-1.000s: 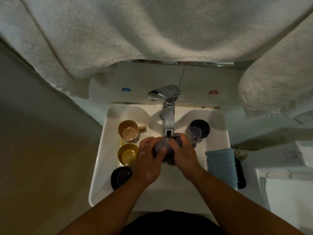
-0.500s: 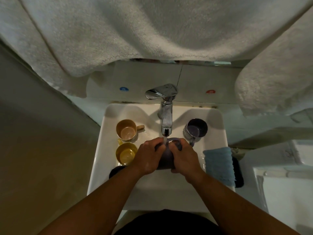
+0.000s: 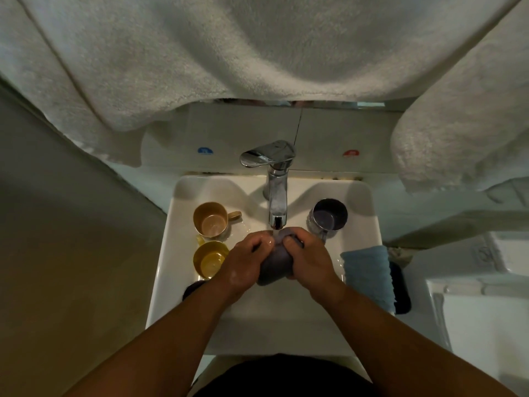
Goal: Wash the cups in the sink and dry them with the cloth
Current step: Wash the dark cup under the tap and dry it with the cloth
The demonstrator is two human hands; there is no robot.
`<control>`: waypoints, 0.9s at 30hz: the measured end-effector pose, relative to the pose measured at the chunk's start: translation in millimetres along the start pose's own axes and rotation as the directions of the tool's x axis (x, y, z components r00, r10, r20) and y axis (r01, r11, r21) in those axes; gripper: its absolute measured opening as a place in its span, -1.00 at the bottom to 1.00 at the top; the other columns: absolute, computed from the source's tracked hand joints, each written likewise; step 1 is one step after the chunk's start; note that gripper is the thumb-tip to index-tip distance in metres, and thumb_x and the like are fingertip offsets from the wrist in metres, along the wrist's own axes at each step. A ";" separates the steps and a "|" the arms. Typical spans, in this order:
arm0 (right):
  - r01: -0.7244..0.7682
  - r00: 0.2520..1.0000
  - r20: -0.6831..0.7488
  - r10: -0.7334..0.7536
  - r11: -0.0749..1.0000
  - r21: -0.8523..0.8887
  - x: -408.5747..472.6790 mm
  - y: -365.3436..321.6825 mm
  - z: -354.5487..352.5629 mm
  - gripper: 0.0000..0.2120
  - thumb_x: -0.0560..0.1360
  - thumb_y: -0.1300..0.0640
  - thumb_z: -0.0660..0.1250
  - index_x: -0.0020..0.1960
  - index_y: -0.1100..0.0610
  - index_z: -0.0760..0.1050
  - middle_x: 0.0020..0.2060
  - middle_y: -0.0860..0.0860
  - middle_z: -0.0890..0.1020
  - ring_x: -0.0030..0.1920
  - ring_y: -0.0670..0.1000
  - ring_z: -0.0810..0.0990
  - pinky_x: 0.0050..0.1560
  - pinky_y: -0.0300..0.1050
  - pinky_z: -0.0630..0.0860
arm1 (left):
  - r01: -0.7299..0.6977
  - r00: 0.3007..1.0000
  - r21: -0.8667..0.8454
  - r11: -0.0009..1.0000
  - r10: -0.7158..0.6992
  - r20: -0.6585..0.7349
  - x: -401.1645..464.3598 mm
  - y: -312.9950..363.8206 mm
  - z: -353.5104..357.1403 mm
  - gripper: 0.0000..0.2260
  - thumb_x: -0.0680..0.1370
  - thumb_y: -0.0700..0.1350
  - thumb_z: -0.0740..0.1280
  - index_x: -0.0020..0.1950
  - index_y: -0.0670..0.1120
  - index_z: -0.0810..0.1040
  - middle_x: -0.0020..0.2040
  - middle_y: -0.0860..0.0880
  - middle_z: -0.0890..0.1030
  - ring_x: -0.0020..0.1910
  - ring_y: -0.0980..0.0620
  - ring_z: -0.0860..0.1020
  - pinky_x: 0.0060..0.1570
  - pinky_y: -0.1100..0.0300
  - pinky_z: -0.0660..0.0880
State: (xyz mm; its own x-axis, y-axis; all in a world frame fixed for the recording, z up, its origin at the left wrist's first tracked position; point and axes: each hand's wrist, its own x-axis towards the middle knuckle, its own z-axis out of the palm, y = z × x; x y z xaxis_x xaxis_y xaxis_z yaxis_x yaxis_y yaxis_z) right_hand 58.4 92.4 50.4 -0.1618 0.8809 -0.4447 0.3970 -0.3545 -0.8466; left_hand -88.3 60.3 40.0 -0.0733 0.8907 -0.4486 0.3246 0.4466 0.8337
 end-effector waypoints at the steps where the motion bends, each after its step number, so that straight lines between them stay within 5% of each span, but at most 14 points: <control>1: 0.008 1.000 0.022 -0.008 1.000 -0.015 0.3 -0.2 1.3 -0.83 0.67 0.10 0.19 0.21 -0.05 0.49 0.00 -0.12 0.52 0.07 0.00 0.56 0.10 0.16 0.64 | -0.009 1.000 0.031 0.999 0.009 0.002 1.5 -1.1 -0.2 -0.85 0.71 0.08 0.12 0.08 0.14 0.48 0.12 0.06 0.53 0.05 0.13 0.53 -0.06 0.31 0.45; 4: 0.008 0.994 0.113 -0.007 1.000 -0.011 -1.1 -2.8 5.9 -0.82 0.63 0.15 0.24 0.20 0.02 0.52 0.04 -0.04 0.59 0.09 0.09 0.58 0.12 0.16 0.62 | -0.044 0.998 0.177 0.983 0.051 -0.039 6.5 -11.0 -2.6 -0.72 0.70 0.11 0.08 -0.05 0.05 0.48 0.16 -0.07 0.58 0.03 0.11 0.54 0.01 0.25 0.44; 6: -0.040 0.983 0.182 0.025 0.996 0.074 -0.8 -4.2 6.0 -0.78 0.57 0.17 0.27 0.21 0.07 0.52 0.09 0.04 0.59 0.12 0.15 0.57 0.13 0.22 0.62 | -0.060 0.996 0.277 0.959 0.075 -0.045 5.2 -18.1 -6.3 -0.78 0.70 0.05 0.16 0.09 -0.03 0.53 0.22 -0.18 0.58 0.11 0.00 0.56 0.13 0.17 0.49; 8: -0.026 0.975 0.222 -0.002 0.992 0.126 -1.9 -5.0 7.0 -0.72 0.55 0.02 0.26 0.17 0.12 0.56 0.08 0.03 0.62 0.12 0.13 0.59 0.14 0.19 0.61 | -0.128 0.990 0.307 0.943 0.140 -0.016 2.1 -24.9 -6.5 -0.61 0.64 0.11 0.21 0.30 -0.13 0.53 0.29 -0.20 0.57 0.23 -0.09 0.56 0.25 0.07 0.53; 10: -0.003 0.990 0.137 -0.017 0.990 0.140 -0.8 -4.2 10.3 -0.75 0.57 -0.11 0.26 0.04 0.01 0.63 -0.04 -0.04 0.69 0.03 0.02 0.65 0.12 0.08 0.61 | -0.082 0.996 0.076 0.994 0.085 -0.038 -4.7 -21.4 -5.2 -0.50 0.61 0.26 0.12 0.38 -0.04 0.47 0.31 -0.07 0.53 0.24 0.06 0.55 0.14 0.35 0.52; 13: 0.004 0.999 0.050 -0.008 0.997 0.071 8.9 -4.5 10.8 -0.78 0.59 -0.07 0.29 -0.07 0.02 0.64 -0.17 -0.01 0.69 -0.10 -0.02 0.66 0.00 -0.01 0.59 | 0.006 1.000 -0.181 0.983 -0.010 -0.020 -9.9 -17.7 -1.6 -0.69 0.71 0.00 0.13 0.43 -0.04 0.40 0.25 0.01 0.51 0.12 0.20 0.54 -0.10 0.51 0.48; 16: -0.059 0.996 0.064 0.055 0.996 0.063 18.0 -6.7 12.2 -0.75 0.58 -0.05 0.24 -0.12 0.04 0.61 -0.19 0.04 0.66 -0.11 0.02 0.65 -0.01 0.02 0.62 | -0.003 0.999 -0.111 0.994 -0.003 -0.046 -8.7 -18.7 1.1 -0.74 0.71 -0.03 0.15 0.38 0.00 0.45 0.30 0.00 0.50 0.21 0.11 0.53 -0.07 0.57 0.42; 18: -0.012 1.000 -0.007 0.011 0.989 -0.144 19.0 -6.1 16.5 -0.72 0.68 0.04 0.16 -0.19 -0.04 0.47 -0.25 -0.09 0.57 -0.14 -0.08 0.60 -0.04 -0.07 0.62 | -0.030 0.994 0.026 0.999 0.033 -0.109 -6.7 -19.4 4.6 -0.72 0.71 0.00 0.15 0.35 -0.04 0.51 0.30 -0.01 0.52 0.25 0.05 0.51 0.04 0.55 0.35; 21: -0.004 1.000 0.031 0.007 0.996 -0.084 9.8 -7.4 23.1 -0.75 0.61 -0.17 0.22 -0.11 -0.05 0.51 -0.18 -0.08 0.61 -0.08 -0.04 0.63 0.01 -0.01 0.61 | -0.047 0.968 0.130 0.990 0.078 -0.239 -3.2 -17.0 8.4 -0.68 0.69 0.08 0.13 0.26 -0.04 0.57 0.23 -0.02 0.58 0.18 0.04 0.53 0.15 0.28 0.42; 23: -0.026 0.997 0.076 0.026 1.000 0.002 5.4 -9.3 21.0 -0.68 0.52 -0.30 0.21 -0.03 -0.08 0.54 -0.09 -0.03 0.64 -0.02 0.01 0.63 0.07 0.13 0.62 | -0.030 0.963 0.136 0.990 0.065 -0.263 -1.4 -17.3 7.1 -0.67 0.67 0.13 0.16 0.22 -0.04 0.59 0.21 -0.01 0.59 0.13 0.06 0.54 0.06 0.34 0.40; 27: 0.002 0.998 0.058 0.002 0.998 -0.060 8.8 -7.5 8.4 -0.81 0.60 -0.04 0.31 0.16 0.00 0.53 0.07 0.00 0.59 0.11 0.08 0.58 0.03 0.11 0.67 | -0.092 0.986 0.156 0.983 0.112 -0.127 -2.3 -17.8 5.0 -0.89 0.66 0.03 0.26 0.14 0.06 0.48 0.28 0.04 0.48 0.16 0.15 0.46 -0.02 0.58 0.29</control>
State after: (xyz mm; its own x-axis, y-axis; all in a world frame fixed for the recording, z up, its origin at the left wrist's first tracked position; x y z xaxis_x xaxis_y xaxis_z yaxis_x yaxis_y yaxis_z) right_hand 46.4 100.1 50.4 -0.2135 0.8606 -0.4625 0.4501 -0.3335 -0.8284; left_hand -89.1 49.9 24.6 -0.1554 0.9387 -0.3078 0.4733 0.3442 0.8109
